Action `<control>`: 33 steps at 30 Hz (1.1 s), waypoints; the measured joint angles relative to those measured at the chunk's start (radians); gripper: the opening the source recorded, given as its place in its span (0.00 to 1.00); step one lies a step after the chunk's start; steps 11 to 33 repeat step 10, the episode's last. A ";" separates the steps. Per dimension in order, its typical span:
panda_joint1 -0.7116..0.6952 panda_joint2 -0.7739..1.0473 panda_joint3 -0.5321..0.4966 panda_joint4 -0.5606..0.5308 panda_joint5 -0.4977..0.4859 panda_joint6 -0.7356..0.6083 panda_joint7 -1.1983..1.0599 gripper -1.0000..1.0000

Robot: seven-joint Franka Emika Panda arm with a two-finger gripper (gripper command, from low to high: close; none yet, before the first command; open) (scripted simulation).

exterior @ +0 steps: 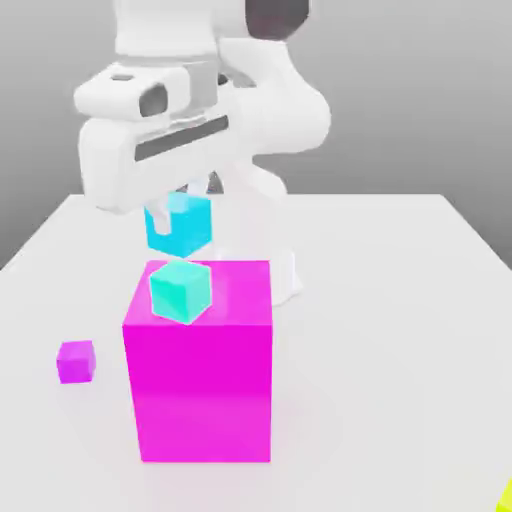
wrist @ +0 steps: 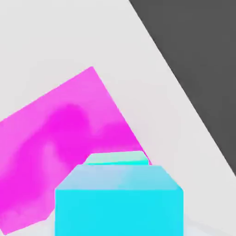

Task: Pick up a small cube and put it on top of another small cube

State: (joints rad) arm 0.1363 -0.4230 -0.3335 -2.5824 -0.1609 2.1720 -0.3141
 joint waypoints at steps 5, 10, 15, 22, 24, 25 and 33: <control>0.000 0.000 0.000 0.000 0.000 0.000 0.000 1.00; -0.001 -0.044 0.015 0.068 0.000 -0.109 0.004 1.00; -0.001 -0.044 0.015 0.068 0.000 -0.109 0.004 1.00; -0.001 -0.044 0.015 0.068 0.000 -0.109 0.004 1.00; -0.001 -0.044 0.015 0.068 0.000 -0.109 0.004 1.00; -0.001 -0.044 0.015 0.068 0.000 -0.109 0.004 1.00; -0.001 -0.044 0.015 0.068 0.000 -0.109 0.004 1.00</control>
